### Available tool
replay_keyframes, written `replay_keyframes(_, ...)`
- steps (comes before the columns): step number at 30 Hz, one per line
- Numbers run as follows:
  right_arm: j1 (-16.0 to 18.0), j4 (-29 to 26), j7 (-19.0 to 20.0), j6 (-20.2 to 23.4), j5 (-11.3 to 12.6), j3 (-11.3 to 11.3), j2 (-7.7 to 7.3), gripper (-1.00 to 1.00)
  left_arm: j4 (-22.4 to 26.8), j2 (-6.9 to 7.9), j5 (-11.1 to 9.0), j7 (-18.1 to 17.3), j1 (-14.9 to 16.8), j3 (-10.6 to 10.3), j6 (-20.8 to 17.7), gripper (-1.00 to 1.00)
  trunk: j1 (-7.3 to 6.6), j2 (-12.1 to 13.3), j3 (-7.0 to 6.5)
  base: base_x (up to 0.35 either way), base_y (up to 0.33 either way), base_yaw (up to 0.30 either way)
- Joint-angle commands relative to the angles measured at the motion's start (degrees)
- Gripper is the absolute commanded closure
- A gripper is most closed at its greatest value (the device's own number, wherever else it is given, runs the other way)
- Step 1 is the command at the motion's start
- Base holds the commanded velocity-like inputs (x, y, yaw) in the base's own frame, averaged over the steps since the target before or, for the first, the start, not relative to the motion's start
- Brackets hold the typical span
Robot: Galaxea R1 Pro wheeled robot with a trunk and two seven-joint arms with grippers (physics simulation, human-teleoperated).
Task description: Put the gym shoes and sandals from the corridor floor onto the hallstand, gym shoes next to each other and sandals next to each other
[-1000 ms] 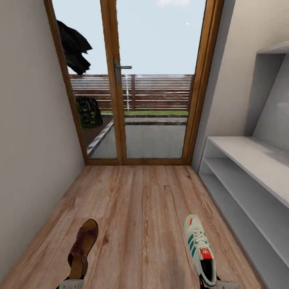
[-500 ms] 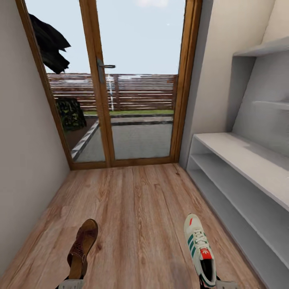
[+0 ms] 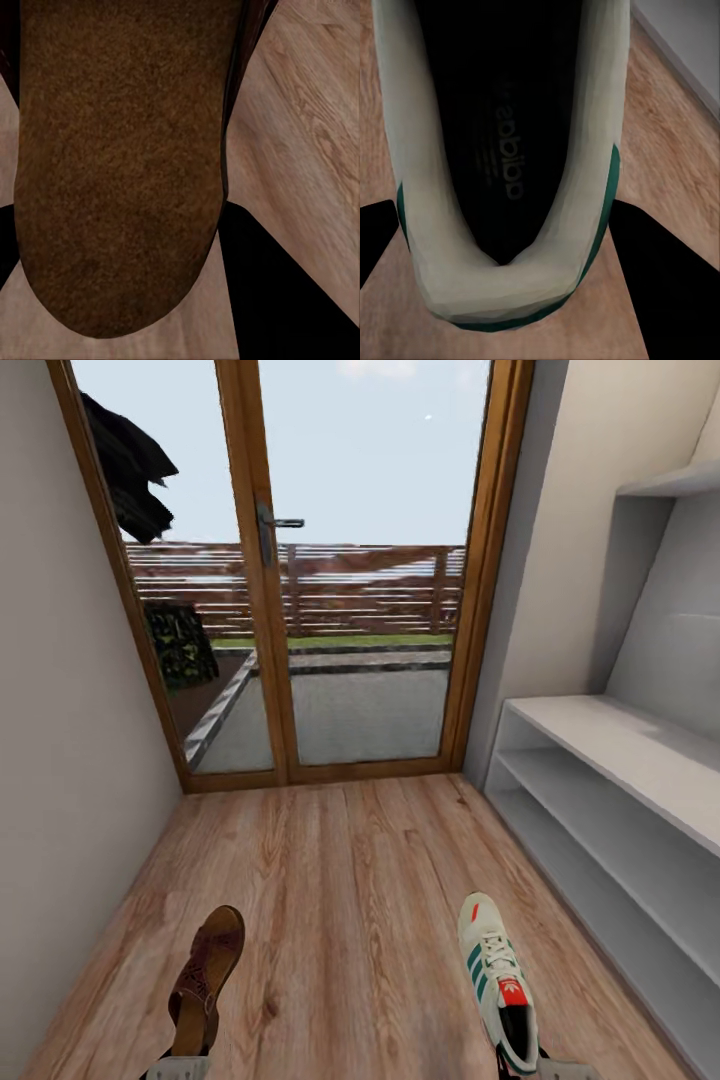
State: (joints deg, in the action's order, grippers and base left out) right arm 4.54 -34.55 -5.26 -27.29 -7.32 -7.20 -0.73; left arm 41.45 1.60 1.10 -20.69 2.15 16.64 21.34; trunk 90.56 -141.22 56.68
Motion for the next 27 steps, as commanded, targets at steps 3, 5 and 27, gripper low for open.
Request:
replay_keyframes(3, 0.03, 0.01, -0.42, -0.13, -0.59, -0.02, 0.02, 1.00, -0.05, -0.02, 0.23, -0.40, 0.05, 0.24, 0.19, 1.00, 0.01, -0.02, 0.05, 0.284, 0.200, 0.000)
replay_keyframes(5, 0.03, 0.01, -0.44, -0.13, -0.57, -0.01, 0.02, 1.00, -0.05, -0.02, 0.21, -0.40, 0.05, 0.24, 0.19, 1.00, 0.01, -0.02, 0.05, 0.299, 0.174, -0.003)
replay_keyframes(27, 0.03, 0.08, -0.46, -0.13, -0.51, -0.02, 0.02, 1.00, -0.05, -0.11, 0.18, -0.40, 0.05, 0.24, 0.19, 1.00, 0.01, -0.02, -0.07, 0.284, 0.215, -0.230)
